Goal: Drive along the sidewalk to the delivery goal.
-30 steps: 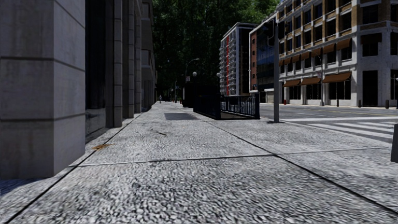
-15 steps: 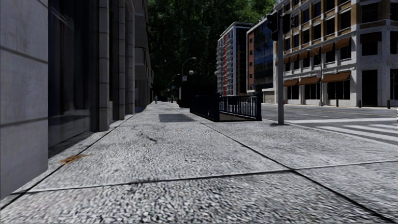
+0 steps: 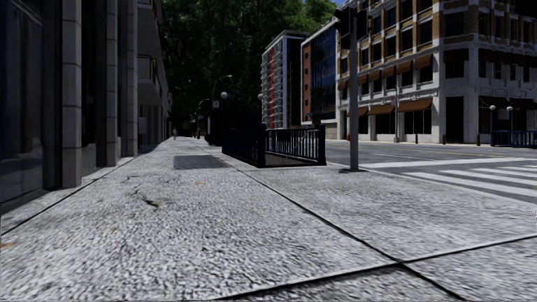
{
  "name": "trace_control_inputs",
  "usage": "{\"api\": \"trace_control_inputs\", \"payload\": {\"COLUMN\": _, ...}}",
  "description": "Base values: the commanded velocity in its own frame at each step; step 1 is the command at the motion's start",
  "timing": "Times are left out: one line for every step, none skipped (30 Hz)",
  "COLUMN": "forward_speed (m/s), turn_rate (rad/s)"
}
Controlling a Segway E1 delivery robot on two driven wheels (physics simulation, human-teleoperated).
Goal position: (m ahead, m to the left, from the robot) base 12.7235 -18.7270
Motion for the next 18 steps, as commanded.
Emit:
{"api": "trace_control_inputs", "payload": {"forward_speed": 1.49, "turn_rate": -0.44}}
{"api": "trace_control_inputs", "payload": {"forward_speed": 1.51, "turn_rate": -0.45}}
{"api": "trace_control_inputs", "payload": {"forward_speed": 1.53, "turn_rate": -0.45}}
{"api": "trace_control_inputs", "payload": {"forward_speed": 1.55, "turn_rate": -0.46}}
{"api": "trace_control_inputs", "payload": {"forward_speed": 1.55, "turn_rate": -0.46}}
{"api": "trace_control_inputs", "payload": {"forward_speed": 1.58, "turn_rate": -0.48}}
{"api": "trace_control_inputs", "payload": {"forward_speed": 1.71, "turn_rate": -0.48}}
{"api": "trace_control_inputs", "payload": {"forward_speed": 1.84, "turn_rate": -0.49}}
{"api": "trace_control_inputs", "payload": {"forward_speed": 1.84, "turn_rate": -0.49}}
{"api": "trace_control_inputs", "payload": {"forward_speed": 2.00, "turn_rate": -0.50}}
{"api": "trace_control_inputs", "payload": {"forward_speed": 2.00, "turn_rate": -0.50}}
{"api": "trace_control_inputs", "payload": {"forward_speed": 2.00, "turn_rate": -0.50}}
{"api": "trace_control_inputs", "payload": {"forward_speed": 2.00, "turn_rate": -0.50}}
{"api": "trace_control_inputs", "payload": {"forward_speed": 2.00, "turn_rate": -0.50}}
{"api": "trace_control_inputs", "payload": {"forward_speed": 2.00, "turn_rate": -0.53}}
{"api": "trace_control_inputs", "payload": {"forward_speed": 2.00, "turn_rate": -0.55}}
{"api": "trace_control_inputs", "payload": {"forward_speed": 2.00, "turn_rate": -0.56}}
{"api": "trace_control_inputs", "payload": {"forward_speed": 2.00, "turn_rate": -0.57}}
